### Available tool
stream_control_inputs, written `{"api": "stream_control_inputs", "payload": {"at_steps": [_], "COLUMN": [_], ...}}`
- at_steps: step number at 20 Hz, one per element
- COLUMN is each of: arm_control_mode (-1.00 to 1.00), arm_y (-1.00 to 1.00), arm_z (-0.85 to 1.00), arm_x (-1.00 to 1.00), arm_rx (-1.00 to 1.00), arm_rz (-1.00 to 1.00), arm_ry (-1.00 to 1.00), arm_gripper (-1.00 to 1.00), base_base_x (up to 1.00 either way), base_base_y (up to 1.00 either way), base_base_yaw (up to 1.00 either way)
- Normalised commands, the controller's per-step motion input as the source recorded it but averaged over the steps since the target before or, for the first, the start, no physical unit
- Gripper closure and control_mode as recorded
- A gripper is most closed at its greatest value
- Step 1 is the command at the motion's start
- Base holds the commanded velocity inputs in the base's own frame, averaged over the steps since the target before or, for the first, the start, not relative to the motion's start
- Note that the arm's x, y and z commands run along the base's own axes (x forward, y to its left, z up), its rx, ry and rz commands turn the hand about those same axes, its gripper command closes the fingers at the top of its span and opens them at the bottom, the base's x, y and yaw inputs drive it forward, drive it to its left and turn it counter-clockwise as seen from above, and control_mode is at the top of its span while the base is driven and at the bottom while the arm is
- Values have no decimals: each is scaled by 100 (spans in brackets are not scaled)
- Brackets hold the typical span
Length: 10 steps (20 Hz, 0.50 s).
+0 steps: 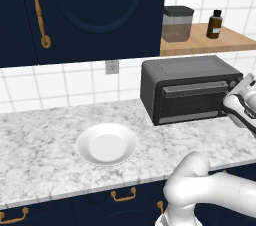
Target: Pick up the kebab skewer and baguette bread, and place them inside the toaster oven. Close the toaster oven door and start by setting the timer.
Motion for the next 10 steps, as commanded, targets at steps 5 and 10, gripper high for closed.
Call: {"api": "stream_control_inputs", "payload": {"at_steps": [5, 10], "arm_control_mode": [-100, -100], "arm_y": [0, 0], "arm_z": [0, 0], "arm_x": [1, 0], "arm_rx": [0, 0], "arm_rz": [0, 0], "arm_ry": [0, 0], "arm_gripper": [100, 100], "base_base_x": [0, 0], "base_base_y": [0, 0], "base_base_yaw": [0, 0]}}
